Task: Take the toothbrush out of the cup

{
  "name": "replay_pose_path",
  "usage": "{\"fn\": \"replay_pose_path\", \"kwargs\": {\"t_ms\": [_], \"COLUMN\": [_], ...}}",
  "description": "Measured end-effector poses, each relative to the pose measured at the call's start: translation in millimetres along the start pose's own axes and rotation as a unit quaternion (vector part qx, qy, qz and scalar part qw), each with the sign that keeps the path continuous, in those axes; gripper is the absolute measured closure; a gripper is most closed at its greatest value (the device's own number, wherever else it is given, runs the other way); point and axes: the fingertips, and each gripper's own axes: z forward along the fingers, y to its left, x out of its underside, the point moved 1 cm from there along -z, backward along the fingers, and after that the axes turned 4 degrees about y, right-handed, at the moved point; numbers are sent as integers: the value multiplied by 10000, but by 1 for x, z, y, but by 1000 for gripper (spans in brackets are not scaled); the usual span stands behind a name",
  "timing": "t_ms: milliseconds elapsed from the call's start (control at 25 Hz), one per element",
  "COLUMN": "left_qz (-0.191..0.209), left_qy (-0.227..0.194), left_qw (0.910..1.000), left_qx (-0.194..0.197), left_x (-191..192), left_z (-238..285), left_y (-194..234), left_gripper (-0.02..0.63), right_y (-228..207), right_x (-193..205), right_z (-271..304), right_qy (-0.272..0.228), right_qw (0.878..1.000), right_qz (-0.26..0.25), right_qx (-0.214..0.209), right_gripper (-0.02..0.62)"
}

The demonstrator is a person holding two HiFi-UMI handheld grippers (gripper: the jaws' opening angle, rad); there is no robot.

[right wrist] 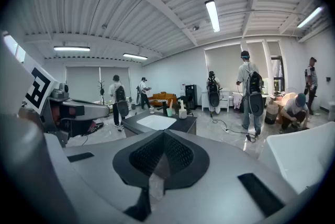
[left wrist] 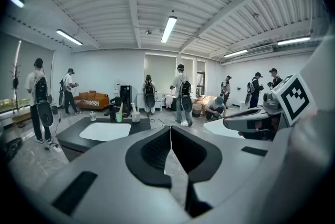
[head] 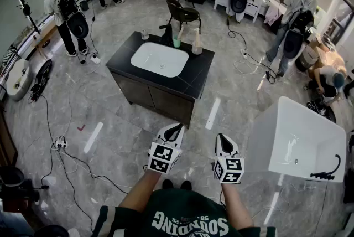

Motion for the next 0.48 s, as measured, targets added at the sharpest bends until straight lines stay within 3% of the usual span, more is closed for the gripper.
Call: {"fn": "replay_pose_path", "kwargs": {"t_ms": [120, 320, 480], "left_qz": [8, 26, 81], "left_qy": [11, 13, 28], "left_qw": [10000, 10000, 10000], "left_qx": [0, -14, -28], "left_x": [-2, -6, -10], "left_z": [-1, -1, 3], "left_y": [-6, -14, -21], "left_gripper": [589, 589, 589], "right_y": [-4, 2, 0], "right_x": [1, -3, -3], "right_z": [-6, -11, -13], "right_qy": [-24, -198, -182], "right_qw": [10000, 9990, 9991], "right_qz": [32, 82, -28], "right_qx": [-12, -380, -376], "right_gripper": [555, 552, 552]}}
